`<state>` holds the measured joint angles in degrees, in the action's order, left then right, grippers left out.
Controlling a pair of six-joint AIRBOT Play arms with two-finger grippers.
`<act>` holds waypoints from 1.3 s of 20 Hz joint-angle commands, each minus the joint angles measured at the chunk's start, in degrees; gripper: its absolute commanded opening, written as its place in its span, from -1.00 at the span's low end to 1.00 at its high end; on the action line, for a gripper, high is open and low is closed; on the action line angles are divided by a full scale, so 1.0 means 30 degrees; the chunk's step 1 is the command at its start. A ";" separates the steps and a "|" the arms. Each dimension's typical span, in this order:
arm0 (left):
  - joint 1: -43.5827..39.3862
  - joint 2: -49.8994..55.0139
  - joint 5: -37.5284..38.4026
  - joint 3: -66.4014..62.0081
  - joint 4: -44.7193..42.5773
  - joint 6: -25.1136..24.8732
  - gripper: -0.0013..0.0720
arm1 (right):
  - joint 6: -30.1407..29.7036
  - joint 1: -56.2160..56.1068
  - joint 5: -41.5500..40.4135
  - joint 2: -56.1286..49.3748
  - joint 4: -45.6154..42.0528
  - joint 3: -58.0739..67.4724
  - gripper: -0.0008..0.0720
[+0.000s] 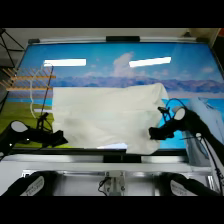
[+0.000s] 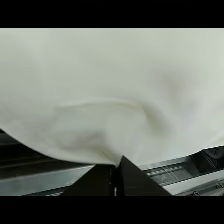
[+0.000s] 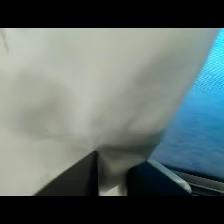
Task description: Fold the shirts.
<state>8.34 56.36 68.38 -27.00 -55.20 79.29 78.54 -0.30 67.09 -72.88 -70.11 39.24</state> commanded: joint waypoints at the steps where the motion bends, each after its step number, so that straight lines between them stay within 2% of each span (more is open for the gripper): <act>1: -0.0007 -0.0066 0.0073 -0.0146 0.0000 0.0146 -0.88 | -0.0262 -0.0925 -0.0517 -0.0255 -0.0182 -0.0168 -0.72; 2: -0.0007 -0.0073 0.0073 -0.0401 -0.0007 0.0102 -0.89 | -0.0284 -0.0903 -0.0204 0.0080 -0.0262 0.0051 -0.79; 5: -0.0007 -0.0102 0.0168 -0.2718 -0.0007 -0.1078 -0.89 | -0.0291 -0.0911 0.0612 0.1923 -0.1413 0.1894 -0.80; 6: -0.0007 -0.0080 0.0211 -0.3905 -0.0022 -0.1027 -0.89 | -0.0255 -0.0911 0.0510 0.2586 -0.1617 0.2783 -0.80; 8: -0.0131 0.0313 0.0051 -0.6397 -0.0007 0.0379 -0.89 | 0.0204 -0.1013 -0.1166 0.3322 -0.1574 0.4677 -0.80; 10: -0.0350 0.1647 -0.0291 -0.8677 0.0015 0.0408 -0.89 | 0.1107 -0.1566 -0.4495 0.2834 -0.1545 0.6288 -0.80; 12: -0.0408 0.3687 -0.1515 -1.1009 0.0131 0.0561 -0.89 | 0.1727 -0.2004 -0.7082 0.1217 -0.1574 0.7781 -0.80; 14: -0.0357 0.5967 -0.2667 -1.3508 0.0138 0.1144 -0.89 | 0.2645 -0.1938 -0.8473 -0.1078 -0.1610 0.9595 -0.80; 20: -0.0546 1.3478 -0.3606 -2.1675 0.0153 0.2892 -0.88 | 0.4568 -0.1690 -0.9748 -0.7970 -0.0481 1.4885 -0.75; 21: -0.0692 1.4375 -0.3592 -2.2119 0.0357 0.2980 -0.71 | 0.4728 -0.1690 -0.9719 -0.8684 0.0342 1.5067 -0.39; 22: -0.0809 1.5038 -0.3585 -2.2243 0.0969 0.2958 0.11 | 0.4714 -0.1683 -0.9515 -0.9209 0.1224 1.5067 0.50; 23: -0.0882 1.5526 -0.3555 -2.2243 0.1727 0.2973 1.00 | 0.4466 -0.1683 -0.8961 -0.9420 0.1304 1.5067 0.79; 25: -0.0736 1.5642 -0.2856 -2.2258 0.2135 0.2324 1.00 | 0.3446 -0.1275 -0.6754 -0.9049 0.0474 1.5074 0.80; 26: -0.0495 1.5453 -0.2331 -2.2338 0.2127 0.1996 1.00 | 0.3053 -0.0685 -0.5246 -0.8612 0.0087 1.5074 0.95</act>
<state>6.24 100.47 59.16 -92.05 -50.78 86.85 90.19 -4.34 43.33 -98.24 -69.06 83.42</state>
